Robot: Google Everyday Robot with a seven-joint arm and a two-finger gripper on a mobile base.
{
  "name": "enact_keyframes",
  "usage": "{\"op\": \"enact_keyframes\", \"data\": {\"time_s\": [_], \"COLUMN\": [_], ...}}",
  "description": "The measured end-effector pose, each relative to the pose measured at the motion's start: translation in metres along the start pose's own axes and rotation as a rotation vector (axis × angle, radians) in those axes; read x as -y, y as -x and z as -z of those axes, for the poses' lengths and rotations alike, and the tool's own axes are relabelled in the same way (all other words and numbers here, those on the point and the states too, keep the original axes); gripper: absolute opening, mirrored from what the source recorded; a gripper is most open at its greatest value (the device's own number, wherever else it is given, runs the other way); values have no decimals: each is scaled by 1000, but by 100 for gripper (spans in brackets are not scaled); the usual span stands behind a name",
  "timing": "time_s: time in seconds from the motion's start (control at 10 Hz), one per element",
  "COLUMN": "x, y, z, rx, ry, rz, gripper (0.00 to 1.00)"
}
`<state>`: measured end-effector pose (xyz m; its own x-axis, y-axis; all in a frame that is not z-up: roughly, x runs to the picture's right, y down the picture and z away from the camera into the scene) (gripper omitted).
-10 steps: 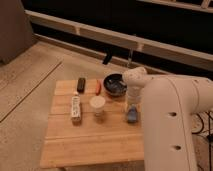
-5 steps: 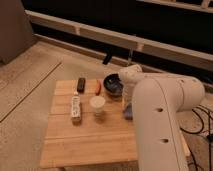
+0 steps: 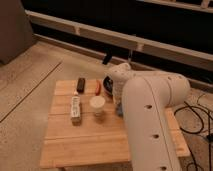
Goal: Wipe the white sponge on the table
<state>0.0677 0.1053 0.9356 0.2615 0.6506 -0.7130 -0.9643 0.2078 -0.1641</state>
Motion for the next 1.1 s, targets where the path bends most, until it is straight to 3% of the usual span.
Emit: {"op": "enact_keyframes", "data": {"time_s": [0.4, 0.8, 1.1], "x": [-43, -36, -24], "y": [-14, -55, -69], "z": [14, -3, -10], "rx": [47, 7, -29], "ry": [51, 98, 96], "rz": [58, 4, -30], "gripper": [0, 0, 0]}}
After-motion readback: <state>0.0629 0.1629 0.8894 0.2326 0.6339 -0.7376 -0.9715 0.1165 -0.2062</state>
